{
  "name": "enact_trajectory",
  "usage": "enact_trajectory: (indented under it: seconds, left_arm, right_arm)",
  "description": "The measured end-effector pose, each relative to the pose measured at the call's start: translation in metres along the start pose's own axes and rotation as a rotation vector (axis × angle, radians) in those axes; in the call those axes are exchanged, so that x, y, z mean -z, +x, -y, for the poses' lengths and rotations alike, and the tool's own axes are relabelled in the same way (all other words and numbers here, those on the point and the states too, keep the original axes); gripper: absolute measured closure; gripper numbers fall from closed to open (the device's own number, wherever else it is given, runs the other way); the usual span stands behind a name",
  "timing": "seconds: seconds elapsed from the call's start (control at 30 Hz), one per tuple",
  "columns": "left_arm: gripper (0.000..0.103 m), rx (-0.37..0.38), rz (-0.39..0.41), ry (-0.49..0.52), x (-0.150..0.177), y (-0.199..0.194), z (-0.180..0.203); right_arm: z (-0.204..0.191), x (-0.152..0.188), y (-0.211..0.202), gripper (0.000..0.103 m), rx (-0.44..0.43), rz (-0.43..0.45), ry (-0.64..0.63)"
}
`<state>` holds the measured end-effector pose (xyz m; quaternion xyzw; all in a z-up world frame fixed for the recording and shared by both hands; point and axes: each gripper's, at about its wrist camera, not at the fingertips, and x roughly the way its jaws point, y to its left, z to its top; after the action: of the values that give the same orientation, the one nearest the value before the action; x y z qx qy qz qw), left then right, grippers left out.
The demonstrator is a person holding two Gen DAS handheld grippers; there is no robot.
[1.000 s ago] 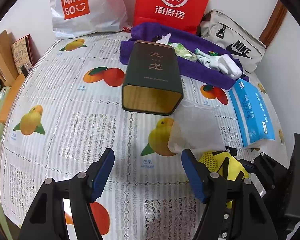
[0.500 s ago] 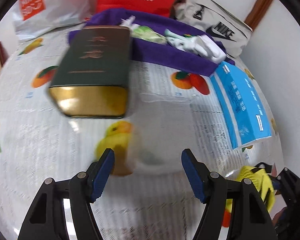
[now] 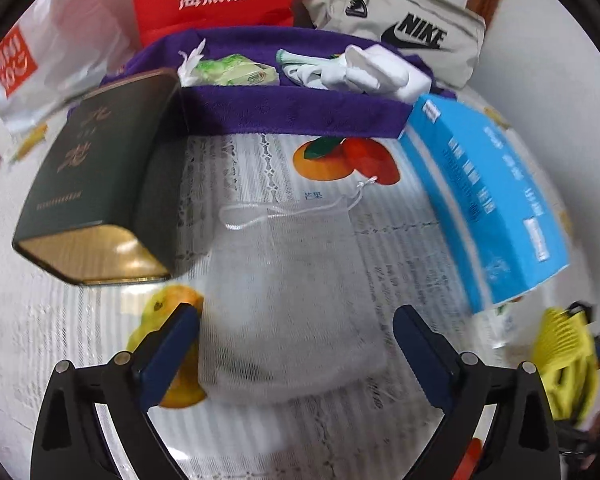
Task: Organize soft objects
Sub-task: 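Grasp the white mesh bag with the left tool while the right tool holds the yellow pouch, then carry the mesh bag with the left tool over the towel while the right tool carries the pouch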
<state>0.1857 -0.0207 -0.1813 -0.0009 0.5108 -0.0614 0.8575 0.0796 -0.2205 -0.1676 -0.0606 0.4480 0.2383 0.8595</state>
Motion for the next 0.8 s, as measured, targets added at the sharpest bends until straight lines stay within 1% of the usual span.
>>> enact_trajectory:
  seconds: [0.07, 0.1, 0.13, 0.27, 0.37, 0.4, 0.43, 0.47, 0.53, 0.57, 0.63, 0.67, 0.73, 0.8]
  left_arm:
    - [0.002, -0.036, 0.003, 0.02, 0.0, 0.003, 0.005]
    - [0.0, -0.045, 0.005, 0.027, 0.0, 0.004, 0.007]
    - [0.0, -0.053, 0.008, 0.028, 0.0, 0.005, 0.008]
    - [0.0, -0.053, -0.013, 0.019, -0.003, 0.006, 0.007]
    - [0.0, -0.061, -0.001, 0.011, -0.004, 0.006, 0.006]
    - [0.004, -0.064, 0.008, 0.012, -0.006, 0.007, 0.008]
    - [0.014, -0.065, 0.025, 0.02, -0.006, 0.005, 0.009]
    - [0.02, -0.062, 0.033, 0.022, -0.006, 0.003, 0.01]
    - [0.046, -0.05, 0.036, 0.03, -0.007, -0.001, 0.012]
    - [0.052, -0.044, 0.035, 0.034, -0.007, -0.003, 0.012]
    - [0.074, -0.022, 0.028, 0.042, -0.007, -0.005, 0.013]
    - [0.078, -0.006, 0.021, 0.048, -0.006, -0.006, 0.014]
    - [0.09, 0.017, 0.006, 0.051, -0.004, -0.009, 0.013]
    - [0.092, 0.049, -0.002, 0.04, -0.001, -0.013, 0.012]
  right_arm:
    - [0.005, -0.001, -0.001, 0.032, 0.004, 0.006, 0.014]
    - [0.006, -0.001, -0.001, 0.032, 0.005, 0.007, 0.016]
    - [0.008, -0.001, -0.002, 0.032, 0.009, 0.01, 0.02]
    - [0.013, -0.001, -0.006, 0.032, 0.02, 0.022, 0.029]
    - [0.016, -0.001, -0.011, 0.032, 0.026, 0.034, 0.044]
    - [0.017, -0.001, -0.012, 0.032, 0.028, 0.036, 0.047]
    - [0.016, -0.001, -0.013, 0.032, 0.03, 0.038, 0.047]
    - [0.015, 0.0, -0.014, 0.032, 0.034, 0.039, 0.044]
    - [0.014, 0.0, -0.016, 0.032, 0.036, 0.04, 0.042]
    - [0.012, 0.0, -0.017, 0.032, 0.038, 0.041, 0.04]
    - [0.011, -0.002, -0.021, 0.032, 0.041, 0.049, 0.039]
    - [0.01, -0.004, -0.024, 0.032, 0.039, 0.057, 0.039]
    - [0.008, -0.006, -0.028, 0.032, 0.035, 0.065, 0.041]
    - [0.006, -0.009, -0.031, 0.032, 0.036, 0.068, 0.042]
